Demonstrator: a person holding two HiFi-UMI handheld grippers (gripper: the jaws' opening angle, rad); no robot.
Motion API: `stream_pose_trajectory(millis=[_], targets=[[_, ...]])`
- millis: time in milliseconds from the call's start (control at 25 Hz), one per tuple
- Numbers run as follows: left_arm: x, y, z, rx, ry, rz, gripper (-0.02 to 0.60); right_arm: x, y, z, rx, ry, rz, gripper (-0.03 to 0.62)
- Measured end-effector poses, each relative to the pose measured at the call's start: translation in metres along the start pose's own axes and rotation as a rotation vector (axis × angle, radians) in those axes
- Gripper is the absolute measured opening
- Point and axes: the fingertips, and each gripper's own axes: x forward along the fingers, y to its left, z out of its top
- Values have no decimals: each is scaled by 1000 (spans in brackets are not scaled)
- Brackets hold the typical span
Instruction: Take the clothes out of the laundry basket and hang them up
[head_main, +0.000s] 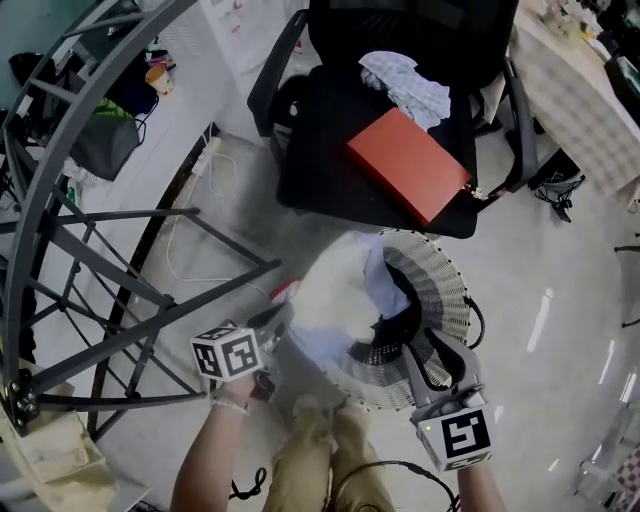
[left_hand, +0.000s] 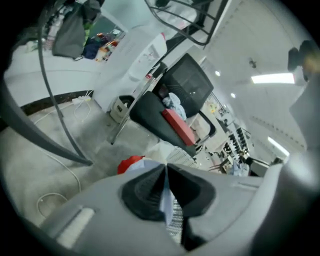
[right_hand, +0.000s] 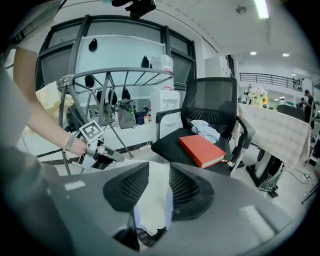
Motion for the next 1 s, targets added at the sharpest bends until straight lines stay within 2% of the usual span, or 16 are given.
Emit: stream_pose_trajectory(millis=[200, 400, 560, 760, 1000], targets=[[-18, -60, 28, 116, -13, -61, 12, -22, -7, 24, 0, -9, -24, 115], [-33, -119, 62, 193, -37, -143, 11, -47, -14, 48, -9, -23, -57, 115], [-48, -163, 91, 239, -52, -189, 11, -66, -20, 64, 1, -13, -76, 115], [-77, -224, 129, 246, -78, -247, 11, -90, -27, 88, -1, -33, -72, 117], [-125, -313, 181, 431, -91, -326, 11, -122, -24, 127, 44, -66, -42, 138]])
